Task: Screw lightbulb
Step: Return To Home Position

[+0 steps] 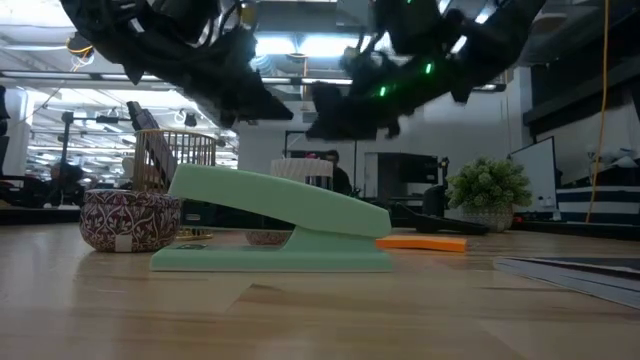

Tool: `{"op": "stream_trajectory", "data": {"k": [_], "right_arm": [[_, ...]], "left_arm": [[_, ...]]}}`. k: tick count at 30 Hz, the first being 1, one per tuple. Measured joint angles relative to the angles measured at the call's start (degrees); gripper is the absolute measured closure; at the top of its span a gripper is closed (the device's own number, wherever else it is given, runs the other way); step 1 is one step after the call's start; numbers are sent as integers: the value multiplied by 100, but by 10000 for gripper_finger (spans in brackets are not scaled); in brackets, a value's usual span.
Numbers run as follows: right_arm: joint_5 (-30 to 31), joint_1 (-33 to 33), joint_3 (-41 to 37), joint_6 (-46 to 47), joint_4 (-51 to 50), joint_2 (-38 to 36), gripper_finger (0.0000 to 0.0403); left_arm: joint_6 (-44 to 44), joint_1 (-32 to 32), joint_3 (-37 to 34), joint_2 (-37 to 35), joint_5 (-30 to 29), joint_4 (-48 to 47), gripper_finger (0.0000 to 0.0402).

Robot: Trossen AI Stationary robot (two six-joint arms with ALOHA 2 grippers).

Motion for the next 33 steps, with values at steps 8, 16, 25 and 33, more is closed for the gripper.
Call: {"op": "stream_trajectory", "data": {"k": [8,16,25,33], "right_arm": [[270,327,0,-1272,-1258,-1620,214],[1478,724,2,-2405,-2804,-3473,214],[1270,738,2,-2420,-2786,-4130,214],[1893,793,2,-2767,-2950,-4218,214]], "left_arm": [[413,-13,-2,-1058,1,9,400],[691,-13,-2,-3345,3,-1713,400],[707,-11,-2,-4722,3,-2223,400],[1152,-4,-2,-5193,3,-2541,400]]}}
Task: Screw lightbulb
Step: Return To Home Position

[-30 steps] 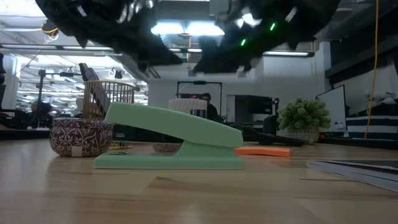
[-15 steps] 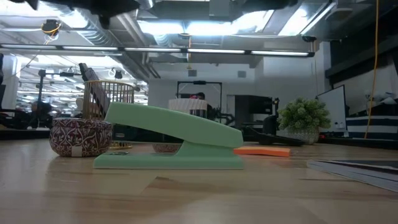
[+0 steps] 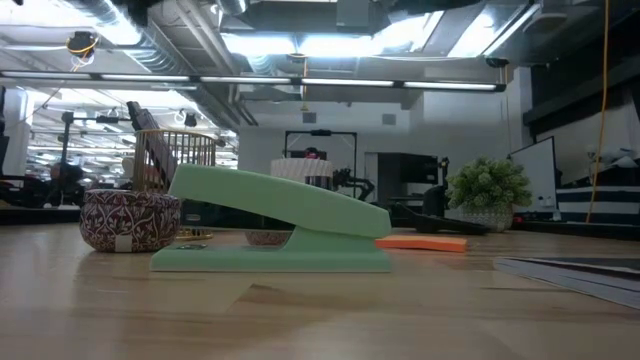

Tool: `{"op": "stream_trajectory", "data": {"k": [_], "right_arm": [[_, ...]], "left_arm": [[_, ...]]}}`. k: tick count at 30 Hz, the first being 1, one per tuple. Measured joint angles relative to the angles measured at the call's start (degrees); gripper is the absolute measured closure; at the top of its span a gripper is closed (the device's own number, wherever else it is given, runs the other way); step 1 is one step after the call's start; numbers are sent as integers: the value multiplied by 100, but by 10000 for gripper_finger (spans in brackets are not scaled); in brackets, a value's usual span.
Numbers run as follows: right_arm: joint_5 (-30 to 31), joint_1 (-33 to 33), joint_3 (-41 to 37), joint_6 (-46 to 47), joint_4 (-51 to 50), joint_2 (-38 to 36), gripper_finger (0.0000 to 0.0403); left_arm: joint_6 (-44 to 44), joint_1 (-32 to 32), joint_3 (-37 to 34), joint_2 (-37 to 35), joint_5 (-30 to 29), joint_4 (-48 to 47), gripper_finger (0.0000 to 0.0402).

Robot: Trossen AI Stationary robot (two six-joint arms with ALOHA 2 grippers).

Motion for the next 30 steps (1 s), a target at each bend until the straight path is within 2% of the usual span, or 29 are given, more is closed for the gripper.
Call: {"op": "stream_trajectory", "data": {"k": [2,4,6,9,11,14,21,25,30], "right_arm": [[326,98,1,38,-342,-193,214],[371,109,2,322,-985,-432,214],[-47,107,2,886,-1843,-738,214],[-1014,47,-5,1859,-2972,-1206,214],[-1317,-5,-151,2181,-3183,-1427,214],[-1566,-9,-629,2276,-2974,-1773,214],[-1913,-22,-2129,2375,-1550,-2566,214],[-1990,-22,-2980,2562,-920,-3124,214],[-1991,-22,-3836,2734,-417,-3853,214]], "left_arm": [[119,0,-14,-133,-35,-530,400],[17,0,-134,-263,-63,-901,400],[-84,-2,-357,-430,-66,-1016,400],[-301,0,-824,-691,-78,-968,400],[-431,-2,-1163,-867,-81,-893,400],[-568,-2,-1713,-1123,-85,-482,400],[-768,-2,-2781,-1540,-87,591,400],[-808,-2,-3082,-1667,-85,748,400],[-808,-2,-3099,-1701,-86,681,400]]}}
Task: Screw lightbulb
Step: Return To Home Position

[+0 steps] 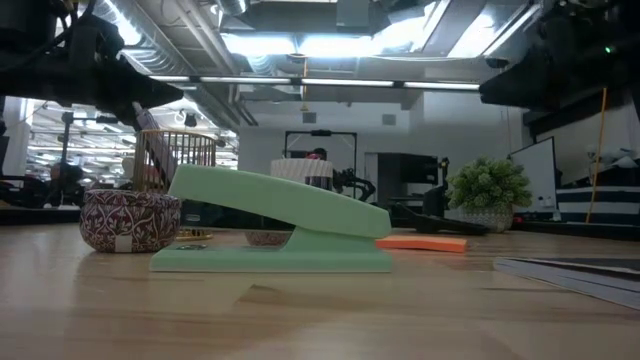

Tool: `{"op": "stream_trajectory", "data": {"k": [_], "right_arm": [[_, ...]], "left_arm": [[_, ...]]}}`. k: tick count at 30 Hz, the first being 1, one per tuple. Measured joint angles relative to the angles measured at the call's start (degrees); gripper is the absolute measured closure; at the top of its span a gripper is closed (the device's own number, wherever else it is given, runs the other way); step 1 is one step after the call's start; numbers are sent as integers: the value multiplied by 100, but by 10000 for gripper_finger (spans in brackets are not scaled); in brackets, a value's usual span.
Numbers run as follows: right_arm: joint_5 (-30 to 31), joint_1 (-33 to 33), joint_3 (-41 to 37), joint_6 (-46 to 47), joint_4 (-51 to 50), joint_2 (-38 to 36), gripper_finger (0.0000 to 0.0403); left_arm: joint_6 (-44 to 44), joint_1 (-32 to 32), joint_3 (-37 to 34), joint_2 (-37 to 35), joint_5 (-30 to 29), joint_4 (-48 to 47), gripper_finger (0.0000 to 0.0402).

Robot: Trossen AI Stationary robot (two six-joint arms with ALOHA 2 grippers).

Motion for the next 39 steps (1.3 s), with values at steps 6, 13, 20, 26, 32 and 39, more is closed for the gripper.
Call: {"op": "stream_trajectory", "data": {"k": [6,13,20,26,32,39], "right_arm": [[-232,0,-391,-1,70,-1035,214],[-230,0,-389,-209,-723,-2484,214],[-97,0,-473,-215,-1122,-2490,214],[-101,0,-922,141,-1278,-2535,214],[-296,0,-970,190,-1174,-2457,214],[-208,0,-972,131,-1178,-2449,214]], "left_arm": [[257,0,0,-4,1,11,400],[273,0,0,-2,1,5,400],[278,0,0,-4,1,2,400],[334,0,0,-2,1,-4,400],[231,0,0,11,1,-252,400],[213,0,0,79,3,-469,400]]}}
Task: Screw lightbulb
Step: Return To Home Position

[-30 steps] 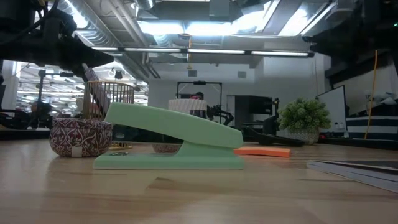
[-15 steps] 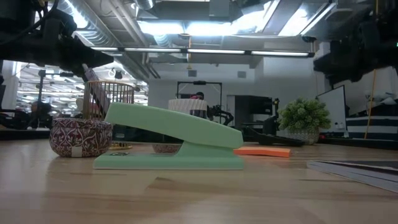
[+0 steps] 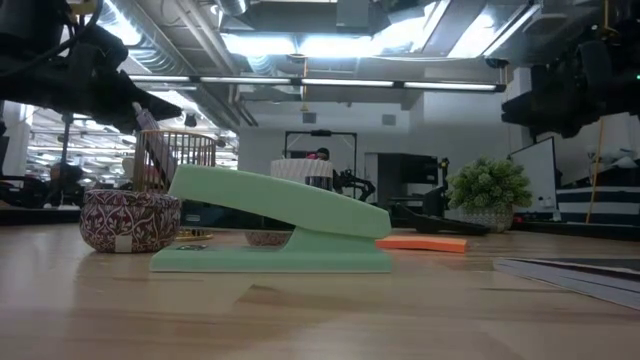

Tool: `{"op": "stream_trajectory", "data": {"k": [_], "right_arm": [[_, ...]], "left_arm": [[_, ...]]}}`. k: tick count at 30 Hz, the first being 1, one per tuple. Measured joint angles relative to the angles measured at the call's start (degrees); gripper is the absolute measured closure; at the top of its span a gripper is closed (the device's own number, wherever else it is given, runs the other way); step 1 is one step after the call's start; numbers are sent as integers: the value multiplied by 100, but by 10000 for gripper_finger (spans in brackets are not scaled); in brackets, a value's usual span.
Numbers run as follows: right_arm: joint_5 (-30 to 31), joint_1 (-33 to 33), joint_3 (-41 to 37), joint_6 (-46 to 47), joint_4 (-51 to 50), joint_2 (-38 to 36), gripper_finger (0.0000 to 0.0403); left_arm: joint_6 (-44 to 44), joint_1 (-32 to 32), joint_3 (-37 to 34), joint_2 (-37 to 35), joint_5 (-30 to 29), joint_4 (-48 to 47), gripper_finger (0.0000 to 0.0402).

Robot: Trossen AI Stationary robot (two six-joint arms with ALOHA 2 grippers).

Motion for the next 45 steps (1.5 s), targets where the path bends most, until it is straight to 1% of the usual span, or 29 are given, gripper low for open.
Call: {"op": "stream_trajectory", "data": {"k": [45], "right_arm": [[0,2,-20,-7,0,-85,214]], "left_arm": [[-6,0,-2,0,-1,0,400]]}}
